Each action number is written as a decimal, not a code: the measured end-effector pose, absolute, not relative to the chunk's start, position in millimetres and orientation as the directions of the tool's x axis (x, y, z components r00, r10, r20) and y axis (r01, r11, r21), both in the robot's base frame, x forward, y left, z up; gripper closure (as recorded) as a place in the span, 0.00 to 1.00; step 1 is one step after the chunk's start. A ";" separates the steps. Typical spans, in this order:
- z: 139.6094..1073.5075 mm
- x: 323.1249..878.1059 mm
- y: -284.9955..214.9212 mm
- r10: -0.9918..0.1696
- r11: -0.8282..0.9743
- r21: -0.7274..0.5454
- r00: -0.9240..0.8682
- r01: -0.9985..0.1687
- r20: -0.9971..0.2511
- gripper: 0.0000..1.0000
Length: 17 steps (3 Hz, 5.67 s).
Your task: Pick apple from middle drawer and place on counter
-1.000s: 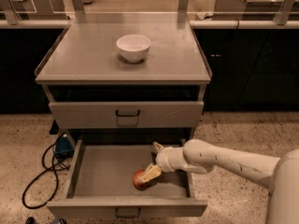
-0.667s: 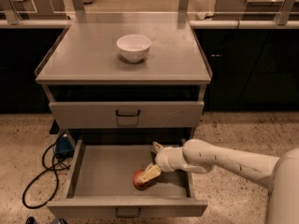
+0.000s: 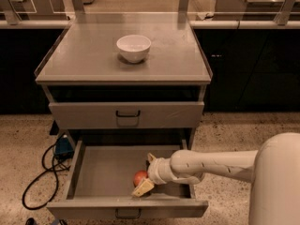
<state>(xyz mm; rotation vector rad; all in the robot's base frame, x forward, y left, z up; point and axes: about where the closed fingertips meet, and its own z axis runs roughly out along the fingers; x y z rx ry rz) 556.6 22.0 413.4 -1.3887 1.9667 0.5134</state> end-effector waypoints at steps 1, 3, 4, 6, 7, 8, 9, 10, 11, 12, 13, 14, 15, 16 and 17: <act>413.4 556.6 22.1 -0.670 0.357 -0.058 -0.212 -0.932 -0.711 0.00; 380.3 553.5 33.9 -0.669 0.340 0.016 -0.254 -0.940 -0.698 0.00; 379.6 553.1 34.6 -0.669 0.338 0.017 -0.254 -0.941 -0.698 0.00; 382.5 546.3 37.0 -0.606 0.260 0.081 -0.228 -0.962 -0.762 0.42; 382.3 545.6 37.3 -0.606 0.259 0.082 -0.228 -0.962 -0.762 0.66; 382.3 545.5 37.3 -0.606 0.259 0.082 -0.228 -0.962 -0.762 0.89; 382.2 535.7 37.3 -0.595 0.266 0.096 -0.242 -0.959 -0.766 1.00; 417.0 538.5 32.5 -0.552 0.276 0.105 -0.247 -0.955 -0.797 1.00; 491.6 546.8 27.5 -0.520 0.278 0.087 -0.226 -0.957 -0.823 1.00; 577.1 568.3 21.0 -0.504 0.297 0.033 -0.186 -0.954 -0.843 1.00; 657.4 580.3 22.1 -0.512 0.314 -0.042 -0.132 -0.948 -0.849 1.00; 657.4 580.3 22.0 -0.512 0.314 -0.042 -0.132 -0.948 -0.849 1.00; 667.9 584.4 15.5 -0.461 0.306 -0.002 -0.146 -0.952 -0.875 1.00; 725.5 600.7 4.0 -0.442 0.310 -0.040 -0.107 -0.950 -0.891 1.00; 808.5 610.9 4.9 -0.483 0.332 -0.155 -0.027 -0.931 -0.875 1.00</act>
Offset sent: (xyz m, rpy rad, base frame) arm 0.0041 0.0051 -0.0264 0.0308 0.0825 0.0181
